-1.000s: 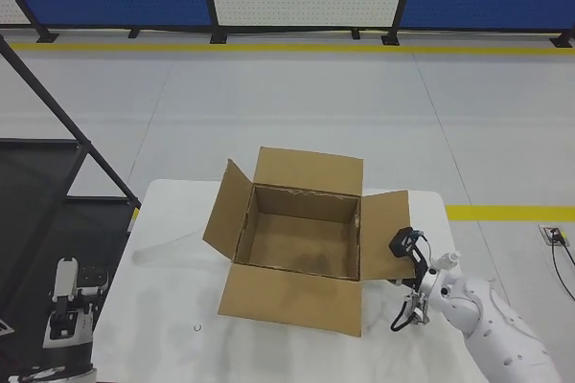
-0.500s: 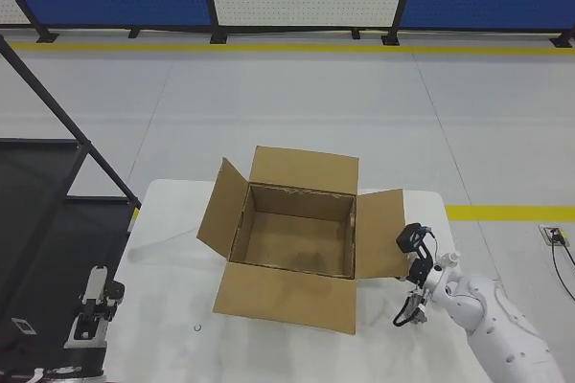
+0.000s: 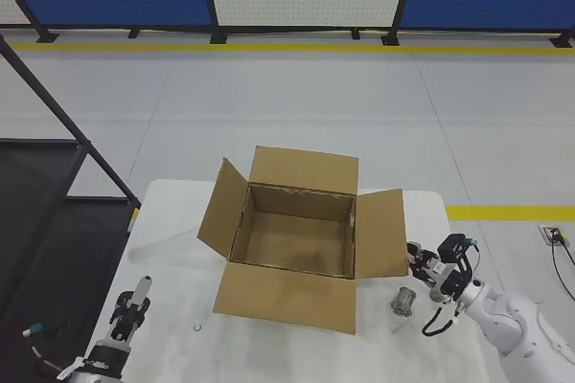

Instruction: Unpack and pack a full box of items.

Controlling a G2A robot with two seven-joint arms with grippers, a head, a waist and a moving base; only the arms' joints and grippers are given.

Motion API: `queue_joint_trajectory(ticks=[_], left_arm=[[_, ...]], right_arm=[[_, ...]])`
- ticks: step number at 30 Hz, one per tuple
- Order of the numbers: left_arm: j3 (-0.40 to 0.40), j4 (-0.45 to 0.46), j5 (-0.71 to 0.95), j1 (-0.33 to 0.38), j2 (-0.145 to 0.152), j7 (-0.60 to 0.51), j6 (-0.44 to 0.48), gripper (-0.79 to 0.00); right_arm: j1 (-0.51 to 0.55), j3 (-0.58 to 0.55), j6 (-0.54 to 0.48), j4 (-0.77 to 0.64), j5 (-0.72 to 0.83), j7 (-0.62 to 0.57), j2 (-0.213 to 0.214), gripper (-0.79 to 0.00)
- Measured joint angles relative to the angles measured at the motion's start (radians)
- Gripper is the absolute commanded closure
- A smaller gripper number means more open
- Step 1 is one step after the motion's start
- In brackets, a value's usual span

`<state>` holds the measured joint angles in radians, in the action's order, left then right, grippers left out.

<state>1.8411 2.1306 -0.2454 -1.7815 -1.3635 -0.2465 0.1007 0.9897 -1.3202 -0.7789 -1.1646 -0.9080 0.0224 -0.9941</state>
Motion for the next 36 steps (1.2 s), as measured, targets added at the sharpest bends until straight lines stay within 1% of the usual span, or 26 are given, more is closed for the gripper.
queue_joint_trajectory(ticks=[3, 9, 15, 16, 17, 19, 21, 22, 23, 24, 25, 36], left_arm=[[-0.010, -0.007, -0.020, 0.005, 0.002, -0.017, -0.004, -0.785], [-0.078, -0.045, -0.018, 0.038, 0.008, -0.115, -0.013, -0.785], [-0.132, -0.107, 0.011, 0.087, 0.012, -0.181, -0.024, -0.785], [-0.143, -0.123, 0.015, 0.099, 0.013, -0.189, -0.031, -0.757], [-0.151, -0.134, 0.015, 0.109, 0.013, -0.195, -0.038, -0.680], [-0.171, -0.156, -0.001, 0.130, 0.015, -0.205, -0.046, -0.388], [-0.187, -0.172, -0.008, 0.143, 0.016, -0.206, -0.048, -0.265], [-0.196, -0.179, -0.011, 0.149, 0.016, -0.203, -0.049, -0.228], [-0.201, -0.183, -0.013, 0.153, 0.016, -0.201, -0.050, -0.172], [-0.206, -0.187, -0.013, 0.156, 0.017, -0.199, -0.051, -0.065], [-0.211, -0.192, -0.015, 0.160, 0.017, -0.199, -0.053, 0.000], [-0.234, -0.208, -0.019, 0.163, 0.028, -0.246, -0.051, 0.000]], right_arm=[[-0.001, 0.001, 0.000, 0.001, 0.000, 0.000, 0.000, -0.785], [-0.001, 0.001, 0.000, 0.001, 0.000, 0.001, 0.000, -0.785], [-0.001, 0.001, 0.000, 0.001, 0.000, 0.001, 0.000, -0.785], [0.000, 0.001, 0.001, 0.001, 0.000, 0.001, 0.000, -0.785], [0.003, 0.000, 0.006, -0.002, 0.001, 0.001, 0.000, -0.785], [0.016, -0.008, 0.022, -0.011, 0.009, 0.004, 0.000, -0.785], [0.027, -0.019, 0.027, -0.013, 0.016, 0.007, 0.002, -0.785], [0.032, -0.026, 0.025, -0.013, 0.019, 0.008, 0.003, -0.785], [0.036, -0.031, 0.023, -0.013, 0.019, 0.008, 0.004, -0.785], [0.039, -0.035, 0.020, -0.013, 0.019, 0.009, 0.005, -0.785], [0.043, -0.041, 0.018, -0.011, 0.020, 0.009, 0.006, -0.785], [0.065, -0.074, -0.010, 0.013, 0.025, 0.031, 0.011, -0.785]])
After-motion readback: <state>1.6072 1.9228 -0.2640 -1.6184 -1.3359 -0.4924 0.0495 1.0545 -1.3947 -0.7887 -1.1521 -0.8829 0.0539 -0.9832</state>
